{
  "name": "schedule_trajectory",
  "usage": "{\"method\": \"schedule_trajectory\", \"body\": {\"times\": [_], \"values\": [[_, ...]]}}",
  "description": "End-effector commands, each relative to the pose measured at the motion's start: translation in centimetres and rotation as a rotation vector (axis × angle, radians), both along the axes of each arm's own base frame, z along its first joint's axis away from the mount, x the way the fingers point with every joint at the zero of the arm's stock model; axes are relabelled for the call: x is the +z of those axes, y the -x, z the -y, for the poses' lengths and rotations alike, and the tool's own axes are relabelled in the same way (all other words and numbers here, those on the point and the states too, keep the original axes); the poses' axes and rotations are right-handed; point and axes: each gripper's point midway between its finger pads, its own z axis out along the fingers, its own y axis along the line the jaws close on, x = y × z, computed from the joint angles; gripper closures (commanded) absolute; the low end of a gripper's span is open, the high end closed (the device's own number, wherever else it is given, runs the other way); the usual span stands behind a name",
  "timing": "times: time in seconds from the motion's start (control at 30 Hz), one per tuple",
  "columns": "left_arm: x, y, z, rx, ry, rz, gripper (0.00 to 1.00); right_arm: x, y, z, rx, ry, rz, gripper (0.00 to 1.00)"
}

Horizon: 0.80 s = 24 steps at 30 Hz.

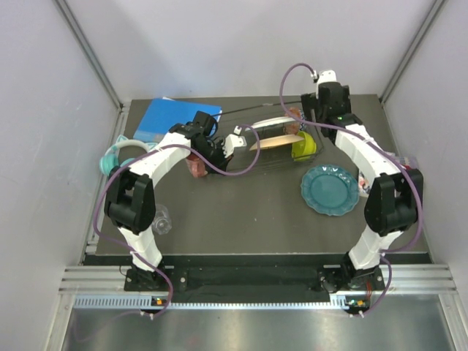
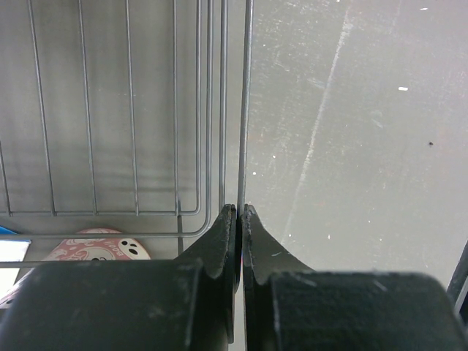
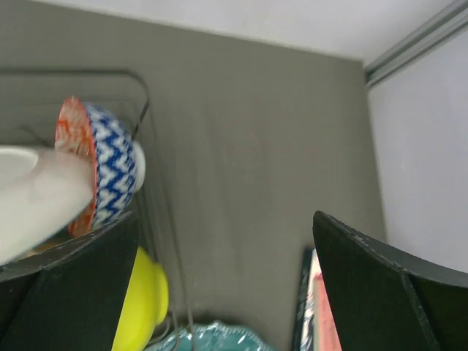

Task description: Load the mixed dishes into the dish rack

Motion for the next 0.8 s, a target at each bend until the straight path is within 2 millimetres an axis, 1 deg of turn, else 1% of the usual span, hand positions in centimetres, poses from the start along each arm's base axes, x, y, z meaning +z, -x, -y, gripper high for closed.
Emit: {"method": "schedule_trajectory", "body": {"times": [0.0, 0.03, 0.07, 0.1, 0.13, 0.2, 0.27, 0.3, 0.33, 0.4, 0.43, 0.47, 0.5, 0.53, 0.6, 0.63, 0.7, 0.77], "values": [[-0.2, 0.2, -2.6, 0.099, -0.075, -0.062, 0.99, -2.5, 2.4, -0.3, -0.029, -0.103, -0.092, 0.0], [-0.1, 0.1, -2.5, 0.099, -0.073, -0.058, 0.99, -4.0, 3.2, -0.1, -0.04, -0.105, -0.131, 0.01], [-0.1, 0.0, -2.5, 0.1, -0.072, -0.056, 0.99, -4.7, 3.6, 0.0, -0.043, -0.108, -0.148, 0.0], [0.0, 0.0, -2.4, 0.101, -0.07, -0.058, 0.99, -5.0, 4.1, 0.5, -0.065, -0.101, -0.159, 0.0], [0.2, -0.1, -2.3, 0.1, -0.065, -0.053, 0.99, -6.0, 4.9, 1.0, -0.083, -0.09, -0.197, 0.0], [0.2, -0.1, -2.2, 0.102, -0.061, -0.057, 0.99, -7.0, 5.8, 1.8, -0.139, -0.096, -0.236, 0.0], [0.3, -0.1, -2.2, 0.103, -0.057, -0.059, 0.99, -8.2, 7.0, 2.2, -0.16, -0.088, -0.282, 0.0], [0.3, -0.1, -2.1, 0.102, -0.054, -0.059, 0.99, -8.2, 7.5, 2.6, -0.18, -0.083, -0.283, 0.0], [0.4, -0.1, -2.1, 0.101, -0.053, -0.059, 0.99, -9.1, 8.3, 2.9, -0.197, -0.078, -0.304, 0.0], [0.3, -0.1, -2.0, 0.102, -0.049, -0.063, 0.99, -9.3, 9.2, 3.5, -0.222, -0.07, -0.305, 0.0], [0.4, -0.1, -1.9, 0.102, -0.045, -0.063, 0.99, -10.1, 9.8, 3.8, -0.231, -0.067, -0.324, 0.0], [0.4, -0.1, -1.9, 0.1, -0.045, -0.063, 0.99, -10.5, 10.2, 4.0, -0.232, -0.069, -0.332, 0.0], [0.4, -0.1, -1.8, 0.099, -0.041, -0.065, 0.99, -10.6, 10.5, 4.0, -0.233, -0.071, -0.334, 0.0], [0.4, -0.2, -1.8, 0.1, -0.041, -0.065, 0.99, -11.4, 11.1, 4.1, -0.239, -0.075, -0.352, 0.0], [0.4, -0.3, -1.7, 0.101, -0.037, -0.065, 0.99, -11.6, 11.7, 3.9, -0.234, -0.091, -0.358, 0.0], [0.6, -0.4, -1.5, 0.1, -0.03, -0.063, 0.99, -12.3, 12.3, 3.9, -0.239, -0.101, -0.373, 0.0], [0.6, -0.4, -1.3, 0.099, -0.027, -0.063, 0.99, -12.4, 13.0, 3.8, -0.234, -0.119, -0.375, 0.0], [0.5, -0.4, -1.1, 0.096, -0.024, -0.066, 0.99, -13.2, 14.0, 3.7, -0.235, -0.132, -0.392, 0.01]]}}
